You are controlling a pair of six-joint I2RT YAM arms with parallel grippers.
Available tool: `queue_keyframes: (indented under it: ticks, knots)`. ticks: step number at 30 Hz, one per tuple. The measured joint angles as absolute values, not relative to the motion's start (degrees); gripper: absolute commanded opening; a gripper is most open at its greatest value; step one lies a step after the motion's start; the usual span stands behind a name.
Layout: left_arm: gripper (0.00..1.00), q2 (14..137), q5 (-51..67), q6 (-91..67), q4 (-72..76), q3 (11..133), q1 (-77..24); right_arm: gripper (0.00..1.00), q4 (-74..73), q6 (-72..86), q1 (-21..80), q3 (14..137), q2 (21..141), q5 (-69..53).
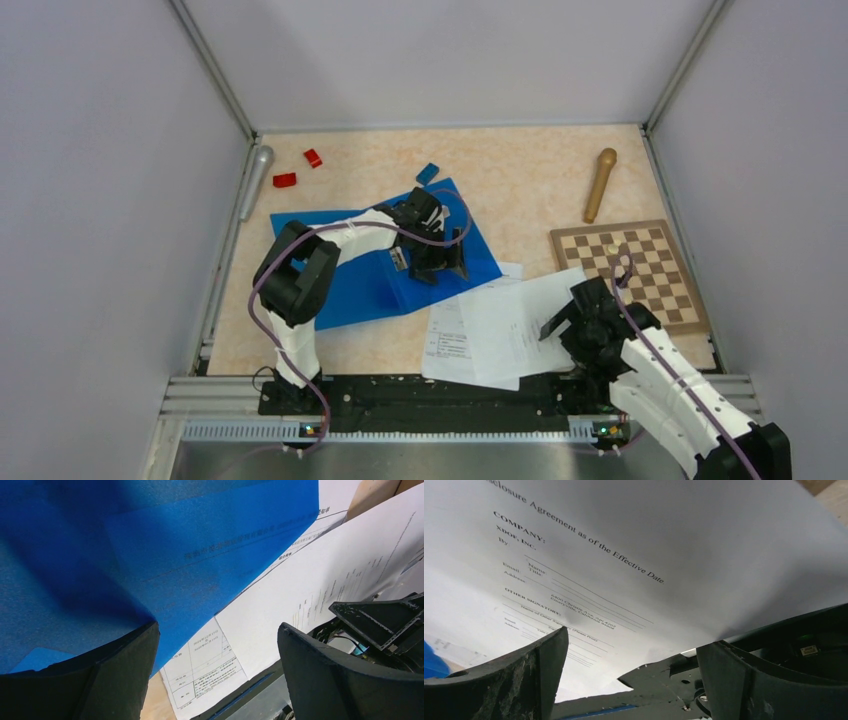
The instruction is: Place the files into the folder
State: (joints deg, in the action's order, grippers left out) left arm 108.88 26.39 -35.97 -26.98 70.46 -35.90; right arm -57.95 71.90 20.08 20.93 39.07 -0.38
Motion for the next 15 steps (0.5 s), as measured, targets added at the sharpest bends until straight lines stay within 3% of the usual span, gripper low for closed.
queue_keyframes:
  ticks: [15]
  knots:
    - [0.93,108.88,26.33,-35.75,-27.16,70.63,-34.96,0.94,-45.23,65.06,20.08,31.86,40.21,1.96]
